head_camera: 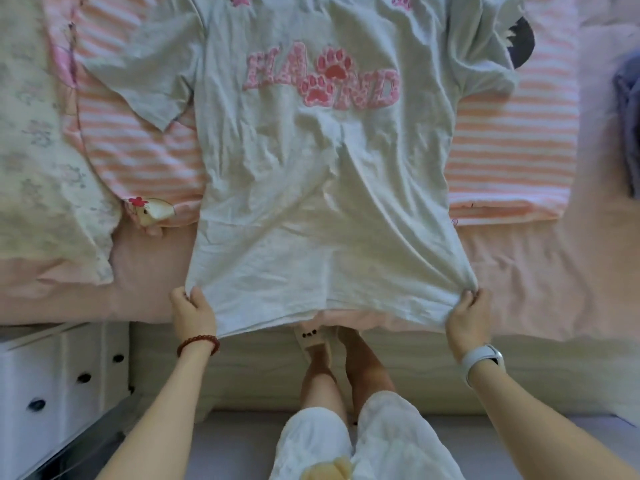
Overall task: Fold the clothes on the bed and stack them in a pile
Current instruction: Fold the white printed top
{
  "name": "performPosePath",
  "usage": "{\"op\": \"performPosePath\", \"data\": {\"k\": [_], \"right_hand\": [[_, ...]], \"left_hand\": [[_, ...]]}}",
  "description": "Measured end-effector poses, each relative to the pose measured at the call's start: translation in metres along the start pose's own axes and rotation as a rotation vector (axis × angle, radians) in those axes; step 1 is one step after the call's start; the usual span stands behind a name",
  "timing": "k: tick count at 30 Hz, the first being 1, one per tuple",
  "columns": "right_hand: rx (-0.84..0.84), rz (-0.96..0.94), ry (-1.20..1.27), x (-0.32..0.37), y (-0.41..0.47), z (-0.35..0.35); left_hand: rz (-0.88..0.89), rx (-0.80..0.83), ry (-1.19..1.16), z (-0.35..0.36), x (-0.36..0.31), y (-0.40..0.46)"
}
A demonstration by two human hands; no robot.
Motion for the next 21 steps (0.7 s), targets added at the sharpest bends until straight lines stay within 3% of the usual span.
{"op": "performPosePath", "data": {"k": [5, 9, 11, 13, 15, 17, 21], "right_hand": [[0.006, 0.005, -0.324, -0.012, 0.006, -0.021], [0.103, -0.001, -0.576, -0.014, 0.014, -0.017], [0.089, -0.032, -0.658, -0.01, 0.012, -0.011], [0.08, -0.262, -0.792, -0.002, 0.008, 0.001], [0.169, -0.518, -0.889, 0.007, 0.006, 0.018], [0.332, -0.62, -0.9, 0.012, 0.005, 0.039], [0.728, -0.388, -0.845, -0.008, -0.014, 0.065]], "left_hand": [[0.032, 0.002, 0.362, -0.012, 0.015, 0.011], [0.102, 0.071, 0.588, -0.003, 0.014, 0.022], [0.202, 0.071, 0.685, 0.0, 0.009, 0.017], [0.44, 0.118, 0.728, 0.009, 0.001, 0.007], [0.677, 0.237, 0.806, 0.025, -0.006, -0.003], [0.778, 0.416, 0.937, 0.04, -0.004, -0.01], [0.662, 0.795, 1.244, 0.047, 0.017, -0.013]]}}
Point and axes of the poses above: each hand's wrist, its own y-axis towards the middle knuckle, its own z-axis out of the palm, x = y × z, the point moved 1 cm from there along y, towards the middle knuckle, and after that the axes turned 6 degrees about -z, right-handed, at the moved point
